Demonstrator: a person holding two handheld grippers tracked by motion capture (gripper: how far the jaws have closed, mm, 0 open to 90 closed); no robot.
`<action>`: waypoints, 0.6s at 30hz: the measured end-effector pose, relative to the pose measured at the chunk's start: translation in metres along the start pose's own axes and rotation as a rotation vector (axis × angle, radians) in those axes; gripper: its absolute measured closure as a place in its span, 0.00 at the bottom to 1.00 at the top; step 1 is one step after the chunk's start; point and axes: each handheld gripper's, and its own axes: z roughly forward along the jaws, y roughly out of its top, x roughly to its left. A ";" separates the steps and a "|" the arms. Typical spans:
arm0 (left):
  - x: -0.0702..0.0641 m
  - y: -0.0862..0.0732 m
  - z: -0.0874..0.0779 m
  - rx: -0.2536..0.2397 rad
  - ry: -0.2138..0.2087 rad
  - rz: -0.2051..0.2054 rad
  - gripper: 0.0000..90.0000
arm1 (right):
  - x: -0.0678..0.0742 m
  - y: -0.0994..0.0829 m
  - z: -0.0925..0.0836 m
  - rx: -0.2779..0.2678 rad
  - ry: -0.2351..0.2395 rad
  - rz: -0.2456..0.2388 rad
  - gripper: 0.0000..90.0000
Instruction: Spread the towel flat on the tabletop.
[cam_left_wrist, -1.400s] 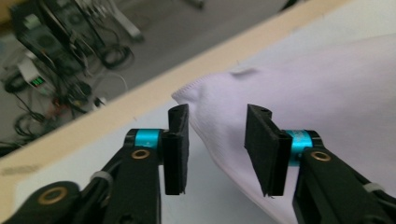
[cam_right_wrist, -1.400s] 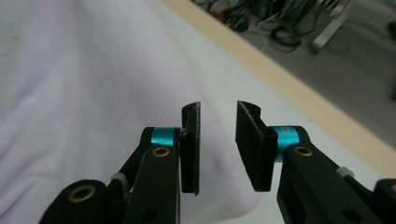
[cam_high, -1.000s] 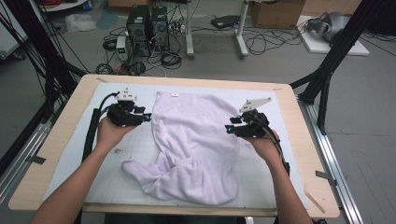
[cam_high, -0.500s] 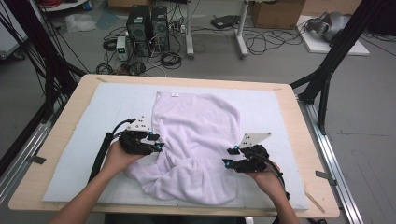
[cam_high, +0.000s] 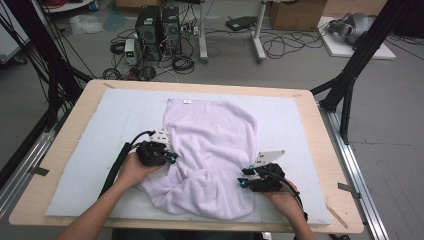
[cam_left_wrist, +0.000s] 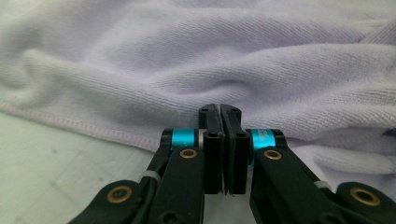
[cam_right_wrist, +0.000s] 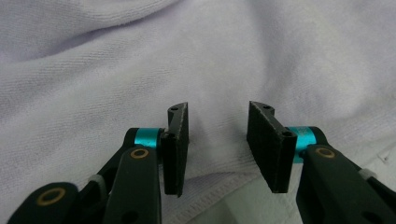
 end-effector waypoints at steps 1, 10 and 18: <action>0.002 0.000 -0.004 -0.002 0.011 -0.005 0.98 | 0.000 0.000 0.000 -0.001 -0.001 -0.001 0.65; 0.026 0.000 -0.039 -0.116 0.066 -0.084 0.98 | -0.002 0.005 0.001 0.019 -0.013 -0.022 0.75; 0.042 0.000 -0.059 -0.159 0.131 -0.119 0.98 | -0.009 0.024 0.004 0.077 -0.037 -0.093 0.97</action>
